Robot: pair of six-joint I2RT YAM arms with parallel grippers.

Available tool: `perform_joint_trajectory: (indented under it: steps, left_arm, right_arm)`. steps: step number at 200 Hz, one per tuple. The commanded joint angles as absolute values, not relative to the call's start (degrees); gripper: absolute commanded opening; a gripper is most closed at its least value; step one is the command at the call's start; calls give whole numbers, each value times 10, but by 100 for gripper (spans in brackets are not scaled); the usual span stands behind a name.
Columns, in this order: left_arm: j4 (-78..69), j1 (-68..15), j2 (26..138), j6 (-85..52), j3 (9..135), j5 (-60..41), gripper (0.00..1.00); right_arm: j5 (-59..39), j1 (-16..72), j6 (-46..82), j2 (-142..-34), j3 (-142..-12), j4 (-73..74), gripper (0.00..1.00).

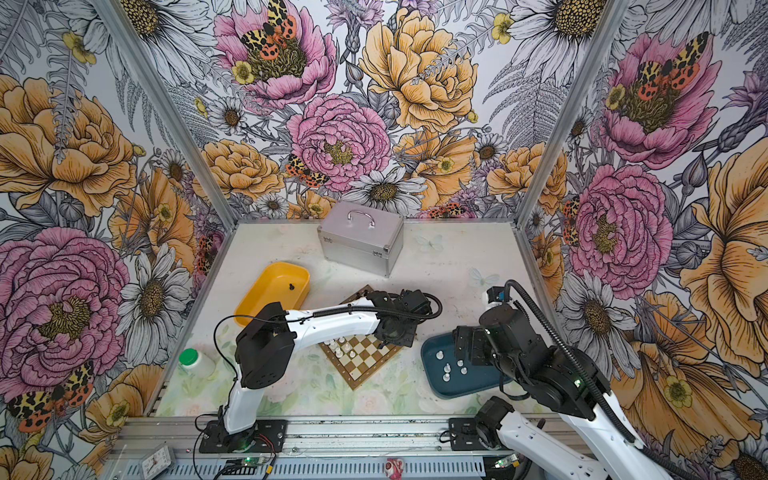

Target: Set up the chess pieces on the board

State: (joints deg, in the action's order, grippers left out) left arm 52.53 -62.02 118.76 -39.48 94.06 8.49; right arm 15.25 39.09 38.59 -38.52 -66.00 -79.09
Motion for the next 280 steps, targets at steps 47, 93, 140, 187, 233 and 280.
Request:
perform_joint_trajectory:
  steps: [47,93,140,187,233,280]
  left_arm:
    - [520,-604,1190,-384,941,83,9]
    - [520,-603,1193,-382,941,75,9]
    - [521,-604,1191,-379,940,72,15]
    - [521,-601,1186,-377,941,70,23]
    - [530,-601,1132,-382,986,53,28]
    - [565,-538,1038,-353,979,115,34]
  right_arm:
    - [166,395,381,-382,-662,-798,100]
    - [167,395,378,-384,-664,-800,99]
    - [169,395,380,-382,-665,-801,99]
    - [171,395,386,-380,-664,-800,99]
    - [174,395,386,-380,-665,-799,99]
    - [170,395,374,-406,-659,-766,100]
